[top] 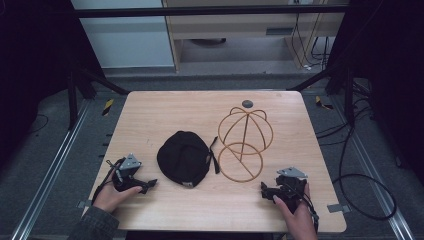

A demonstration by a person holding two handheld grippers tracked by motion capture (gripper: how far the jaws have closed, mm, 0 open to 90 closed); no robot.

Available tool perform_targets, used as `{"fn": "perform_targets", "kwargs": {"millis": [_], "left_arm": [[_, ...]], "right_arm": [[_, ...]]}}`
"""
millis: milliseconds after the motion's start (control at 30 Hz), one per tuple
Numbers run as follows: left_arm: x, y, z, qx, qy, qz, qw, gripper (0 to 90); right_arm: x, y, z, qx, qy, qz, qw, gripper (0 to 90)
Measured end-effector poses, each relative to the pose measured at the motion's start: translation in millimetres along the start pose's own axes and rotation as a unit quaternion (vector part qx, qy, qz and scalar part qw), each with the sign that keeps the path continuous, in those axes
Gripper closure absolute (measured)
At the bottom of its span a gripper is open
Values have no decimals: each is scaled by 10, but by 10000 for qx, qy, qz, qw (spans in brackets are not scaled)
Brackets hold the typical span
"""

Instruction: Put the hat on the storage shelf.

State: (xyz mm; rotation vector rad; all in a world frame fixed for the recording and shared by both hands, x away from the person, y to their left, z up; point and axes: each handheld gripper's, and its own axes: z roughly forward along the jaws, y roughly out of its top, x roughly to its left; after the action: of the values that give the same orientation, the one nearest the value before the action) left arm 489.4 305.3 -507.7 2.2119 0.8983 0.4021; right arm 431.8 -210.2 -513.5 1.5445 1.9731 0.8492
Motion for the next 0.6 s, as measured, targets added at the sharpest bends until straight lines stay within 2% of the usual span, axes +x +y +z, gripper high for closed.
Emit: {"fn": "perform_targets", "kwargs": {"millis": [233, 333, 367, 567, 600], "left_arm": [[-11, 3, -7, 45, -23, 19, 10000, 10], [-21, 13, -21, 103, -57, 48, 9999, 34], [-44, 24, -40, 79, -179, 15, 9998, 51], [-139, 62, -116, -92, -358, 35, 9993, 50], [-177, 83, -140, -129, -472, 76, 9988, 52]], "right_arm": [[-2, -1, -1, 2, 9, -15, 10000, 4], [-2, -1, -1, 1, 10, -13, 10000, 3], [-3, -1, -1, 0, 17, -17, 10000, 4], [-2, -1, -2, 3, 16, -13, 10000, 3], [-2, -1, -2, 4, 16, -14, 10000, 4]]}}
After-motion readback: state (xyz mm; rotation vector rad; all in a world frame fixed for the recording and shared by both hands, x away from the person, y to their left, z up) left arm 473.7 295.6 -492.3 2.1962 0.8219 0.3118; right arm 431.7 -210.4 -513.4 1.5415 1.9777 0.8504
